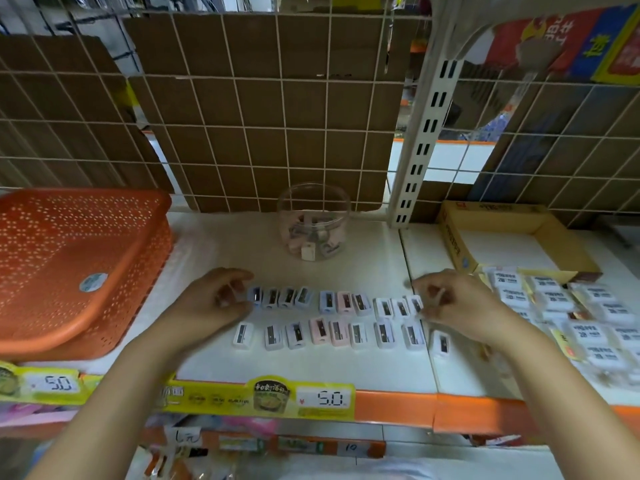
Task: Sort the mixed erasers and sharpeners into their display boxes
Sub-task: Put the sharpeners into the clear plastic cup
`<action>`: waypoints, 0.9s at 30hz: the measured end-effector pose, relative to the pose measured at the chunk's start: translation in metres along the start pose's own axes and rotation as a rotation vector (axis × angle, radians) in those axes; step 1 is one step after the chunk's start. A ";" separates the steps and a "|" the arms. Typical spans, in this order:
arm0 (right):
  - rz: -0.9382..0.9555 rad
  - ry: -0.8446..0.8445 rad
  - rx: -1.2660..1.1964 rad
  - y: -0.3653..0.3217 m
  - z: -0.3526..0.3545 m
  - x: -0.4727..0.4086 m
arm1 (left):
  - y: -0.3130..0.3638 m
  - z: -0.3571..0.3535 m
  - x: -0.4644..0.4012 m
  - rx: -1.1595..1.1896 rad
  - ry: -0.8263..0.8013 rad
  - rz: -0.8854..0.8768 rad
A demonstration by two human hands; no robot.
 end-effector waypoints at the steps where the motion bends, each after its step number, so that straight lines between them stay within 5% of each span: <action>1: -0.003 -0.008 0.011 0.001 -0.001 0.000 | -0.001 -0.001 0.000 -0.007 0.000 -0.002; 13: 0.010 -0.032 0.109 -0.010 -0.004 0.002 | 0.008 -0.016 -0.009 -0.332 -0.044 -0.186; 19: 0.098 0.100 0.044 -0.037 0.013 0.005 | 0.037 0.002 -0.001 -0.118 0.115 -0.154; 27: 0.339 0.157 -0.198 -0.121 0.023 0.042 | 0.119 0.001 0.028 0.072 0.146 -0.388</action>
Point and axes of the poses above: each hand's wrist, its own x-axis away from the middle knuckle, its own z-axis out of the back of the hand, y = z × x, the point moved 10 cm from there along -x, towards the middle knuckle, and after that the axes turned 15 degrees about y, right-handed, at the moved point
